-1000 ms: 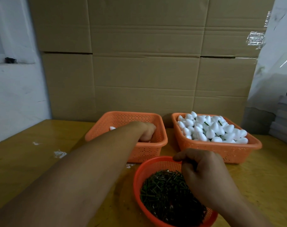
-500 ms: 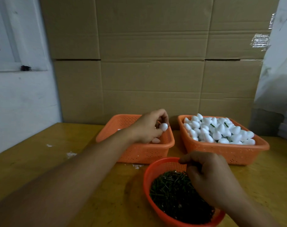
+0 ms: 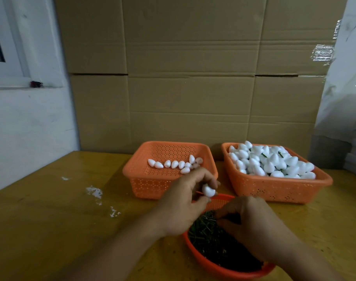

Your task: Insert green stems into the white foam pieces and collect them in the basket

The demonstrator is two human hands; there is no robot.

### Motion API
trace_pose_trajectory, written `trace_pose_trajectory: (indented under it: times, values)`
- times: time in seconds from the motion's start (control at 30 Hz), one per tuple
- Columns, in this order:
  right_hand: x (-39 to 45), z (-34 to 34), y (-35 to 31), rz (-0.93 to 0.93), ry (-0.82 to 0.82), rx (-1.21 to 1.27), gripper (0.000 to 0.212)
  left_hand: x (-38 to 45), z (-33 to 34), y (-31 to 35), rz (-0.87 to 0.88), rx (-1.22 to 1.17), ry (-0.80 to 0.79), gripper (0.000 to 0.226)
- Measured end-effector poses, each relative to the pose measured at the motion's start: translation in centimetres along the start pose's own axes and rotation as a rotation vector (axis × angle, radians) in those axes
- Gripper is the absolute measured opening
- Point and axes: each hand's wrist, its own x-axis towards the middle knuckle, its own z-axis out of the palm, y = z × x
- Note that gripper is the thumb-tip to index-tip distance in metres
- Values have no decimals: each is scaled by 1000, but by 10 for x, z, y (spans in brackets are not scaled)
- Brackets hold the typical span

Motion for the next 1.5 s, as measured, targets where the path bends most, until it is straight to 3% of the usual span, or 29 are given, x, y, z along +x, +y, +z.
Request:
trace_pose_trajectory:
  times: [0.1,0.27,0.33,0.47,0.6,0.93,1.1,1.27,1.5]
  values:
    - [-1,0,-1,3,-98,-44,14,-8,2,-4,-39,-63,-15,28]
    - [-4,-2,-5,8,-200,-174,49,-15,-2,1,-58,-173,-22,31]
    - [-6,0,-7,-15,-248,-227,53,-15,-4,5,-76,-230,-16,21]
    - [-7,1,-12,-30,-326,-261,51,-17,-4,10,-180,-414,-13,25]
    - [-5,5,-13,-30,-356,-297,31,-19,-4,13,-232,-592,-88,32]
    - [-2,17,-5,-4,-254,-223,30,-19,0,15,-267,-584,-27,38]
    - [0,16,-5,24,-198,-72,17,-19,-1,14,-295,-670,-2,36]
    - [1,12,-5,62,39,107,8,-19,-2,15,-328,-693,26,22]
    - [0,5,-5,37,202,462,13,-17,-3,14,-379,-670,90,36]
